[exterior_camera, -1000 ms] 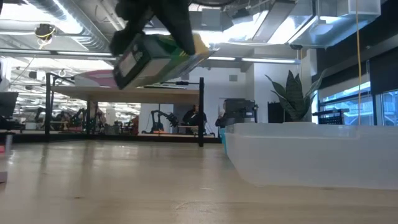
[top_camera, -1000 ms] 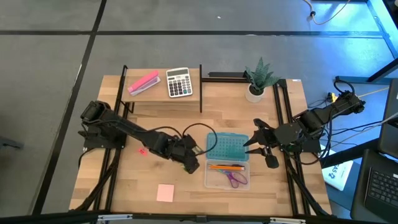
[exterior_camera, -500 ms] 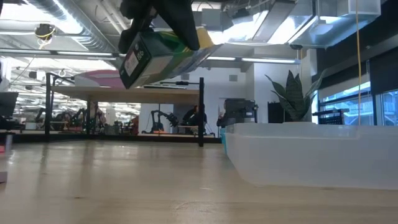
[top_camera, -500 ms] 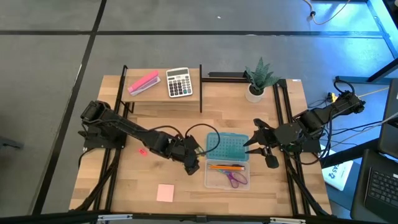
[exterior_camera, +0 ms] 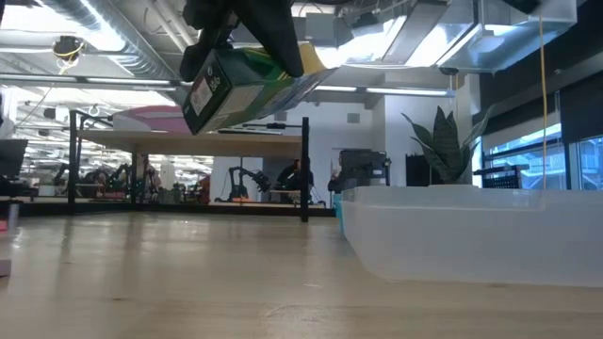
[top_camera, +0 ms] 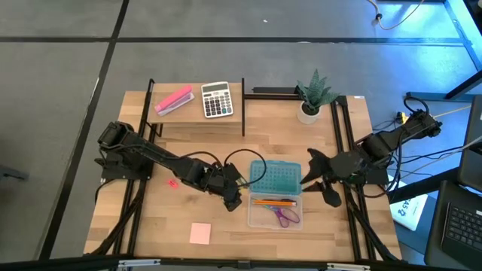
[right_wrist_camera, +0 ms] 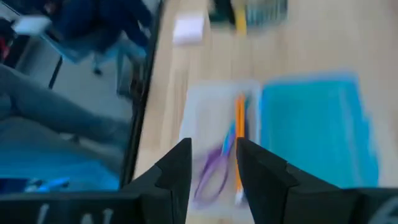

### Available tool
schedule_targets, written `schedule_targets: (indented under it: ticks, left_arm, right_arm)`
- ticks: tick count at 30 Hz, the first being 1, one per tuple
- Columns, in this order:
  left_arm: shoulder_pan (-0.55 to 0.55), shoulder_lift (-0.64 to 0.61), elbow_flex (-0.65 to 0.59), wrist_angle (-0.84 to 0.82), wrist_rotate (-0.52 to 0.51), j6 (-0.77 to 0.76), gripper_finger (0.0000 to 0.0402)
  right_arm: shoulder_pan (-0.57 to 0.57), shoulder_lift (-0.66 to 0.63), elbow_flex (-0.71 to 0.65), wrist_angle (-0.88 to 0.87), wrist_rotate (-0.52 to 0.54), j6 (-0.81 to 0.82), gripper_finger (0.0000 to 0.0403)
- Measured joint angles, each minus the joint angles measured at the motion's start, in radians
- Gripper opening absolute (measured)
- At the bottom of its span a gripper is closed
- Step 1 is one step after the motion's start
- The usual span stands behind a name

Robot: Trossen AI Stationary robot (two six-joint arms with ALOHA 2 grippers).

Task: Pack school essentials
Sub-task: Put the yellow crayon box into the blue supply box

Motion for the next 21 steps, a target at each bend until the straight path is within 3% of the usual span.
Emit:
schedule_targets:
  ticks: [8,21]
  left_arm:
    - [0.005,0.000,0.000,0.000,0.000,-0.001,0.0311]
    - [0.009,0.000,0.000,0.000,-0.008,-0.002,0.0311]
  right_arm:
    - [0.066,0.101,0.000,-0.330,-0.009,0.313,0.0129]
    - [0.076,0.395,0.000,-0.383,-0.083,0.440,0.0129]
